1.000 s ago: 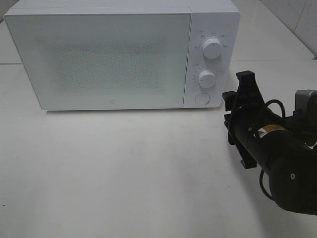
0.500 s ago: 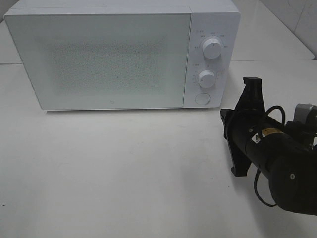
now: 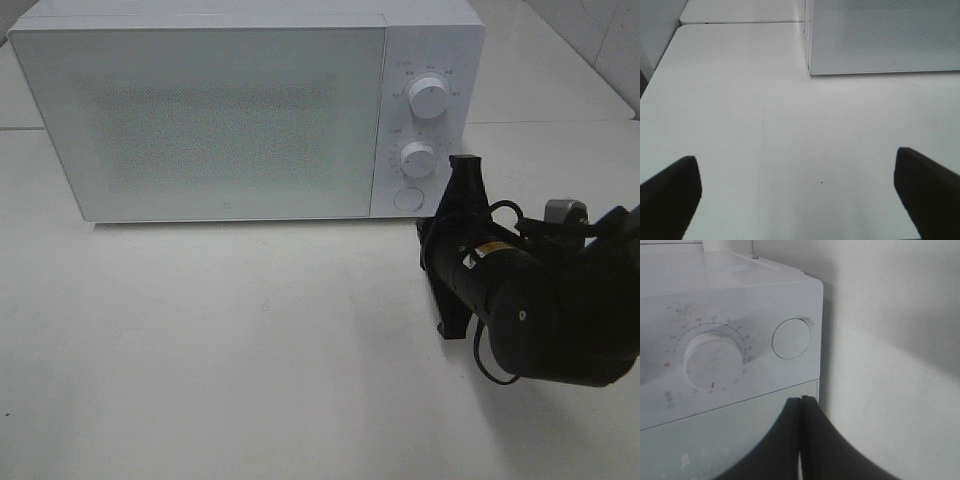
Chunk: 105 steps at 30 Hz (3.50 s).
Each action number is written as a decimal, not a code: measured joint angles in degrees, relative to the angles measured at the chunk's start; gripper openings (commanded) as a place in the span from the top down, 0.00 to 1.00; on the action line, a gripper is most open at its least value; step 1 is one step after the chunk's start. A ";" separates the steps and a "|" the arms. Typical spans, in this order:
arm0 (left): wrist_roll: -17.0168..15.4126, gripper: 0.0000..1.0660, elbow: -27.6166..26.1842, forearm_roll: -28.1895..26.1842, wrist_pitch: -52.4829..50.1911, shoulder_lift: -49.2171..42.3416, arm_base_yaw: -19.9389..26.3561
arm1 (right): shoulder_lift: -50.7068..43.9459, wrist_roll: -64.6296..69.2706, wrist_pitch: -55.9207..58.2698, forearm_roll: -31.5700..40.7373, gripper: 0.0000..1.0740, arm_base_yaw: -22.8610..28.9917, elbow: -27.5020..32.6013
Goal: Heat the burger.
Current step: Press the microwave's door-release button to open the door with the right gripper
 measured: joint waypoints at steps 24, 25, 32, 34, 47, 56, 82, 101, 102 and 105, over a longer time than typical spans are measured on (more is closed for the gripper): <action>0.00 0.05 0.00 0.00 0.00 0.00 0.00 | 10.20 -1.72 3.78 -4.35 1.00 -7.33 -13.64; 0.00 0.05 0.00 0.00 0.00 0.00 0.00 | 10.26 -2.12 3.78 -4.35 1.00 -7.62 -14.04; 0.00 0.05 0.00 0.00 0.00 0.00 0.00 | 10.94 -3.50 4.18 -4.35 1.00 -8.82 -15.58; 0.00 0.05 0.00 0.00 0.00 0.00 0.00 | 11.52 -3.50 4.87 -4.53 1.00 -8.88 -16.04; 0.00 0.05 0.00 0.00 0.00 0.00 0.00 | 13.46 -3.04 3.61 -4.93 1.00 -9.05 -16.33; 0.00 0.05 0.00 0.00 0.00 0.00 0.00 | 13.98 -2.92 2.18 -4.93 1.00 -9.11 -16.84; 0.00 0.05 0.00 0.00 0.00 0.00 0.00 | 16.33 -9.17 0.97 0.57 1.00 -8.02 -21.14; 0.00 0.05 0.00 0.00 0.00 0.00 0.00 | 17.30 -13.46 4.64 6.88 1.00 -7.22 -24.18; 0.00 0.05 0.00 0.00 0.00 0.00 0.00 | 17.13 -13.46 5.10 6.88 1.00 -7.22 -24.18; 0.00 0.05 0.00 0.00 0.00 0.00 0.00 | 16.56 -13.29 6.25 6.88 1.00 -7.45 -24.06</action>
